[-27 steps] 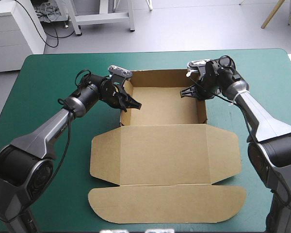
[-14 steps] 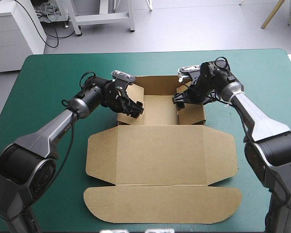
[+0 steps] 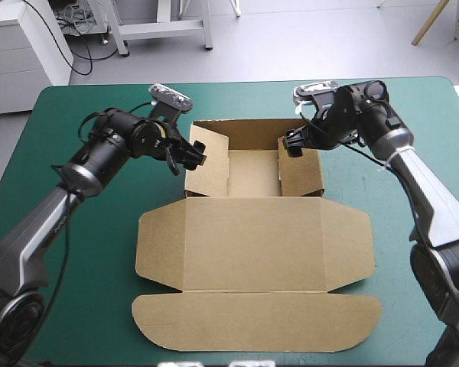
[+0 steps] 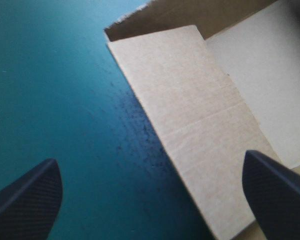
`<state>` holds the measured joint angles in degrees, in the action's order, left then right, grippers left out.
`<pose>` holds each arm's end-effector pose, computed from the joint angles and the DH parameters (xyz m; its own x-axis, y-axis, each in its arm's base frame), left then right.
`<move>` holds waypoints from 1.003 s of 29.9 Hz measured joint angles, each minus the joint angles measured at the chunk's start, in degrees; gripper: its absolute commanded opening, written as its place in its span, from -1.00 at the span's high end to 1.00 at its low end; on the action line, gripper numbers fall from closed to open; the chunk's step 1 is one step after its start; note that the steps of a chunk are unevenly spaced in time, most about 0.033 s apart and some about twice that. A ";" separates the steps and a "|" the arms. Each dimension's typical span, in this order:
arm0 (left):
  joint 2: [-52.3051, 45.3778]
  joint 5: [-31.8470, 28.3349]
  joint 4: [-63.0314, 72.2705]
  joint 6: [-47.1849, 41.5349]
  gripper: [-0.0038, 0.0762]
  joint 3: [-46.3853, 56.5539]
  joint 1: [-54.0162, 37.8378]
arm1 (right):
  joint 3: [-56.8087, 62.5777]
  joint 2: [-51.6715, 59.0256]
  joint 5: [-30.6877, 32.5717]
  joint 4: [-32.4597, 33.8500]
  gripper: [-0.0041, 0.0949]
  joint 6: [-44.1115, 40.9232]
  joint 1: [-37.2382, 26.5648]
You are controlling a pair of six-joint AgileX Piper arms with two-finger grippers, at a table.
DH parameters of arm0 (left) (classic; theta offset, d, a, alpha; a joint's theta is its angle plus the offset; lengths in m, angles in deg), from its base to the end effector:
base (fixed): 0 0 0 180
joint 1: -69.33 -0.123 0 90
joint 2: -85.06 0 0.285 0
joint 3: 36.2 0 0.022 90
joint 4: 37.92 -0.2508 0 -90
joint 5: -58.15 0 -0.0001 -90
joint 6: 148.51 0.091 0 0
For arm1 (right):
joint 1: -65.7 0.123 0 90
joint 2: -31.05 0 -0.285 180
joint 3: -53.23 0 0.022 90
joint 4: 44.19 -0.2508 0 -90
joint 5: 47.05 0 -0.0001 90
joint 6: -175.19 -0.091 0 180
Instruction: Fold the box
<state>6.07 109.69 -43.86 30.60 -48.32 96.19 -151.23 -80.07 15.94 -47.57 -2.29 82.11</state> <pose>0.3269 -0.1573 0.3598 -0.6655 0.3919 -0.6352 0.4373 0.8944 0.0936 0.3801 0.1169 0.3470 -0.8221 -0.2600 -0.5066 -0.3218 0.9461 0.0366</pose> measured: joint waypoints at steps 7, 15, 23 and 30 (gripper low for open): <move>-11.83 4.64 -4.52 0.89 -0.62 1.06 0.00 | 0.00 8.66 -1.21 -0.03 -0.94 1.24 -0.19; -25.55 9.50 -5.18 2.37 -0.05 9.97 0.00 | 0.00 13.76 -1.52 -0.08 -0.93 1.49 -0.19; -34.06 9.91 -5.18 2.99 0.93 27.00 0.00 | 0.08 11.38 -1.52 -0.08 -0.93 0.58 -0.19; -41.41 7.36 -5.18 2.99 0.93 39.65 0.00 | 0.14 4.56 -1.52 -0.08 -0.93 -1.27 -0.19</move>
<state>-35.34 117.04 -49.04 33.59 -8.67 96.19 -151.09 -75.50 14.42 -47.65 -3.56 81.92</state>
